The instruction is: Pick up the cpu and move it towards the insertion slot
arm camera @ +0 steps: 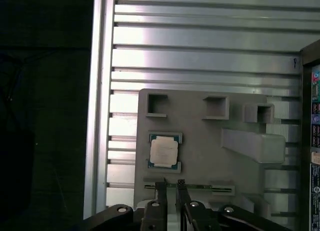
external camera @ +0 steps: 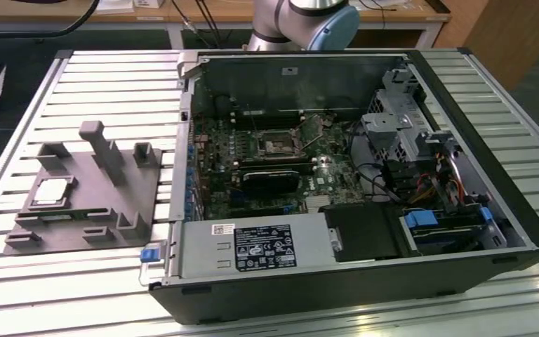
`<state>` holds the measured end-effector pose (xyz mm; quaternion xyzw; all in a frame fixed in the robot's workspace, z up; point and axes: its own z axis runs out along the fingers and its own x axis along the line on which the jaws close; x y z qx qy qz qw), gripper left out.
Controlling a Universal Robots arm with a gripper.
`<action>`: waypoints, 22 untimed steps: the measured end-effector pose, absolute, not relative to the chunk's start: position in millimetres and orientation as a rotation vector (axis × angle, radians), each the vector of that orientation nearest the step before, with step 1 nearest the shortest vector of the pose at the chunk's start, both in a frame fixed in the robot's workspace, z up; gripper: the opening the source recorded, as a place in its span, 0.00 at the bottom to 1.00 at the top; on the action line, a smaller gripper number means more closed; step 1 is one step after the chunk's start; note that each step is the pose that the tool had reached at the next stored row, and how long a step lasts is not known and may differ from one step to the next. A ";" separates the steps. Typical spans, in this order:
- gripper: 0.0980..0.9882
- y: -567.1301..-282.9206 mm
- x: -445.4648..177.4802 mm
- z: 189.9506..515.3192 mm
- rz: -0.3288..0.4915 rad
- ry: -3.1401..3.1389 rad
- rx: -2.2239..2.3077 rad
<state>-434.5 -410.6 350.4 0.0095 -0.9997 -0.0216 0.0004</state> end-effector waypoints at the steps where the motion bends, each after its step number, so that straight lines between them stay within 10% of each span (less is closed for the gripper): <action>1: 0.15 -410.7 -434.5 349.3 -0.069 -3.140 0.030; 11: 0.56 -410.9 -434.5 335.5 -0.075 -3.140 0.030; 22: 0.56 -411.0 -434.5 324.3 -0.079 -3.140 0.030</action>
